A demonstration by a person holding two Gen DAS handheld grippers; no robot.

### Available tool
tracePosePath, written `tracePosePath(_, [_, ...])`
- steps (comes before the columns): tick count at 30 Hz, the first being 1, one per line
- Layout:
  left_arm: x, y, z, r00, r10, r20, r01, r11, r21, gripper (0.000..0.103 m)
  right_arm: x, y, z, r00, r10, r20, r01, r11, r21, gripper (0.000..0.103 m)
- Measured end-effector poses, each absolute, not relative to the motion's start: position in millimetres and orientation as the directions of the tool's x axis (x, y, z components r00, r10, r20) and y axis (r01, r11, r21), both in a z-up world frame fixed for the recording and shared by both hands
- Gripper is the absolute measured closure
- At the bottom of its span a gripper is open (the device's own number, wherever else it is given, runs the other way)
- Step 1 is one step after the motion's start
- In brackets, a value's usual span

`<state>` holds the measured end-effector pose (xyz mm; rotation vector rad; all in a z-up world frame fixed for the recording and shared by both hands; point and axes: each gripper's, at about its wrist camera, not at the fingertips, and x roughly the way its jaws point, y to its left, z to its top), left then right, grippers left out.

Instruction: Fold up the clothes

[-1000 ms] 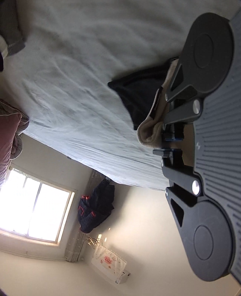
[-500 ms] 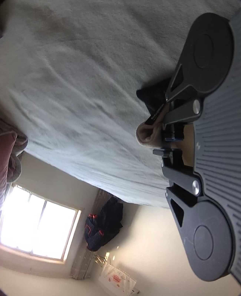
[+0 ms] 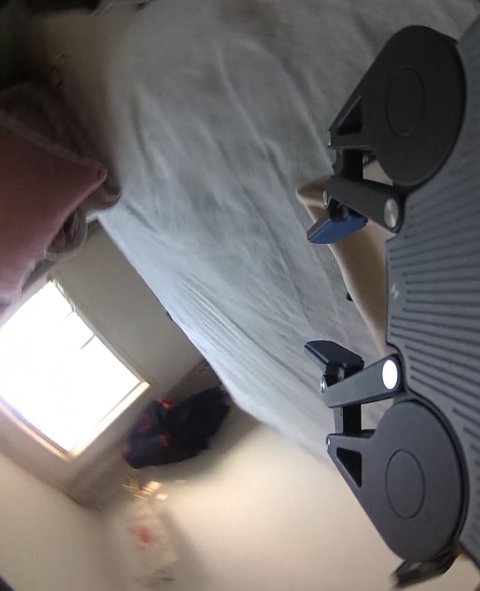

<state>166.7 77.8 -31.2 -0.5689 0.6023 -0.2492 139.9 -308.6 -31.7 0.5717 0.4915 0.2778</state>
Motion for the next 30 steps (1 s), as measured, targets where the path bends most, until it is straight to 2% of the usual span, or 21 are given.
tracePosePath(4, [165.5,36.2,-40.5,0.766,-0.378,-0.52,0.135,0.886,-0.444,0.059,144.6,-262.5,-39.4,0.825,0.335,-0.454,-0.174,0.916,0.361,0.041])
tracePosePath(6, [164.8,32.2,-51.9,0.781,-0.332,-0.529,0.136,0.917,-0.375,0.06,152.4,-255.2,-50.3,0.819,0.28,-0.501,-0.153,0.948,0.28,0.04])
tracePosePath(8, [162.6,32.9,-59.1,0.803,-0.286,-0.523,0.139,0.943,-0.302,0.067,155.9,-258.4,-63.7,0.817,0.226,-0.53,-0.127,0.968,0.216,0.045])
tracePosePath(10, [160.7,44.1,-56.8,0.816,-0.257,-0.518,0.123,0.952,-0.279,0.073,157.6,-266.9,-70.3,0.829,0.184,-0.529,-0.108,0.979,0.172,0.047])
tracePosePath(14, [158.0,77.5,-48.7,0.837,-0.149,-0.527,0.026,0.972,-0.234,0.073,155.5,-284.4,-66.0,0.834,0.14,-0.534,-0.069,0.986,0.15,0.048])
tracePosePath(16, [153.7,95.9,-45.9,0.83,-0.147,-0.537,0.006,0.967,-0.256,0.073,153.2,-287.2,-63.5,0.831,0.134,-0.539,-0.074,0.988,0.133,0.049])
tracePosePath(18, [145.8,109.0,-40.1,0.828,-0.09,-0.553,-0.058,0.968,-0.245,0.053,149.3,-287.9,-58.3,0.834,0.127,-0.538,-0.066,0.989,0.131,0.049])
tracePosePath(19, [141.2,113.7,-36.7,0.824,-0.064,-0.562,-0.09,0.966,-0.242,0.049,146.4,-288.0,-54.3,0.837,0.121,-0.534,-0.058,0.99,0.132,0.047])
tracePosePath(22, [130.0,124.9,-29.8,0.803,-0.111,-0.585,-0.101,0.943,-0.317,0.048,137.3,-290.0,-42.6,0.845,0.101,-0.525,-0.032,0.99,0.138,0.04])
tracePosePath(30, [102.9,143.6,-17.3,0.719,-0.254,-0.647,-0.141,0.859,-0.493,0.043,112.4,-307.4,-21.5,0.829,0.117,-0.546,-0.005,0.979,0.203,0.036])
